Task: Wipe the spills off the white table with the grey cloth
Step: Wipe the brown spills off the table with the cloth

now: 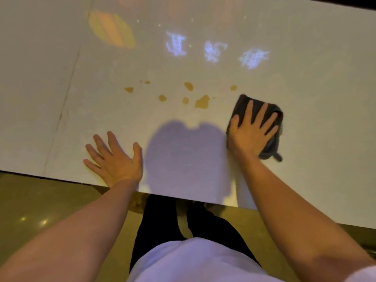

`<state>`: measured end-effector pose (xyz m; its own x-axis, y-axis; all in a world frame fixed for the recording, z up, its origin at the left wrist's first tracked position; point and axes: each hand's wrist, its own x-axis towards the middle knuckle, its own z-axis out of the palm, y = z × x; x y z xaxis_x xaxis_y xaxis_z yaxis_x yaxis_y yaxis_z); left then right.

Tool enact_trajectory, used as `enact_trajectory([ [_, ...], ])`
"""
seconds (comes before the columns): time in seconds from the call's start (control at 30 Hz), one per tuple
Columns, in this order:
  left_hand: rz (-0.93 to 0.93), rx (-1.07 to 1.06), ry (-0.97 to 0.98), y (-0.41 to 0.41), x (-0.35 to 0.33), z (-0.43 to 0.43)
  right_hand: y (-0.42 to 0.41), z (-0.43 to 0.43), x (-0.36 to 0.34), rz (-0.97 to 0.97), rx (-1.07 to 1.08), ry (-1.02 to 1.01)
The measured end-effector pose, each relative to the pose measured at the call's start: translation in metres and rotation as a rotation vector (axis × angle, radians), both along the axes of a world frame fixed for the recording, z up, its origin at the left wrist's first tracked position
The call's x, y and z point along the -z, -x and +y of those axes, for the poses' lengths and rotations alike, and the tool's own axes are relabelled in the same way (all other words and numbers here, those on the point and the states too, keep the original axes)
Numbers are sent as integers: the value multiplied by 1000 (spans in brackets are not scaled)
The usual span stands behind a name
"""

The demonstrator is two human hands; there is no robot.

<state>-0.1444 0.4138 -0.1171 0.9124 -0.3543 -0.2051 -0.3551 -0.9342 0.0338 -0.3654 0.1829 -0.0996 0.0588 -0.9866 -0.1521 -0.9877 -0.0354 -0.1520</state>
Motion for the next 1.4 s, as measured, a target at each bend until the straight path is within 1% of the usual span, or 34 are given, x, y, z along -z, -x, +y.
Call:
enact_trajectory([
  [0.03, -2, 5, 1, 0, 1, 0, -14, 20, 0, -2, -43, 9],
  [0.07, 0, 4, 7, -1, 2, 0, -25, 45, 2, -11, -168, 12],
  [0.13, -1, -1, 19, -1, 0, 1, -35, 100, 5, -55, -559, -10],
  [0.2, -5, 5, 22, 0, 0, 1, -19, 135, 6, -102, -895, -23],
  [0.27, 3, 6, 29, 0, -1, -1, 8, 122, 5, -145, -1147, -14],
  [0.3, 5, 1, 25, 0, -2, -1, 21, 101, 5, -148, -1232, 10],
  [0.33, 6, -4, 11, 0, -3, -1, 32, 76, 6, -146, -1238, 32],
  [0.37, 5, -7, -4, 0, -3, -1, 41, 46, 7, -140, -1131, 55],
  [0.4, 5, -6, -14, 0, -4, -1, 49, 15, 6, -118, -923, 67],
  [0.47, 3, 0, -12, -1, -4, -3, 56, -43, 4, -23, -370, 62],
  [0.5, 5, 0, -13, 0, -5, -4, 54, -61, 3, 0, -128, 35],
  [0.53, 7, -1, -14, 0, -5, -4, 45, -72, 2, 2, 46, 5],
  [0.57, 6, -3, -15, 1, -5, -4, 28, -73, 1, -3, 139, -15],
  [0.6, 7, -4, -16, 1, -5, -5, 8, -66, -2, -9, 150, -30],
  [0.63, 11, -2, -16, 1, -6, -5, -11, -50, -2, -16, 79, -34],
  [0.67, 18, 2, -12, 0, -5, -5, -28, -25, -1, -21, -64, -30],
  [0.73, 22, -2, -1, 1, -5, -4, -48, 42, 3, -40, -460, -19],
  [0.8, 23, -6, -1, 1, -5, -2, -40, 103, 4, -80, -822, -25],
  [0.83, 23, 2, -6, 1, -6, -2, -30, 116, 4, -104, -965, -28],
  [0.87, 21, 8, -11, 1, -6, -2, -18, 115, 5, -118, -1102, -35],
  [0.93, 14, 1, -12, 0, -7, -3, 0, 80, 7, -125, -1366, -15],
  [0.97, 10, -4, -12, 1, -8, -3, 7, 54, 8, -124, -1439, 0],
  [1.0, 7, -5, -11, 1, -8, -3, 12, 25, 9, -125, -1440, 26],
  [1.03, 7, -4, -7, 1, -7, -3, 16, -6, 9, -124, -1361, 49],
  [1.07, 9, -3, -2, 0, -6, -3, 18, -34, 9, -119, -1206, 69],
  [1.13, 10, -11, 6, -1, -4, -2, 17, -79, 8, -71, -727, 73],
  [1.2, 1, -20, 1, -1, -3, -2, -5, -100, 6, -8, -227, 35],
  [1.23, -2, -21, 0, -1, -2, -2, -23, -103, 5, -10, -42, 6],
  [1.27, -2, -23, 2, -1, -2, -2, -45, -101, 2, -26, 77, -14],
  [1.3, -2, -23, 4, 0, -2, -3, -67, -92, 1, -36, 122, -20],
  [1.33, -6, -20, 4, 0, -2, -3, -86, -79, 0, -45, 87, -11],
  [1.37, -8, -19, 2, 0, -2, -3, -101, -63, 1, -51, -24, -4],
  [1.4, -7, -21, 1, 0, -3, -3, -108, -46, 3, -45, -194, -1],
])
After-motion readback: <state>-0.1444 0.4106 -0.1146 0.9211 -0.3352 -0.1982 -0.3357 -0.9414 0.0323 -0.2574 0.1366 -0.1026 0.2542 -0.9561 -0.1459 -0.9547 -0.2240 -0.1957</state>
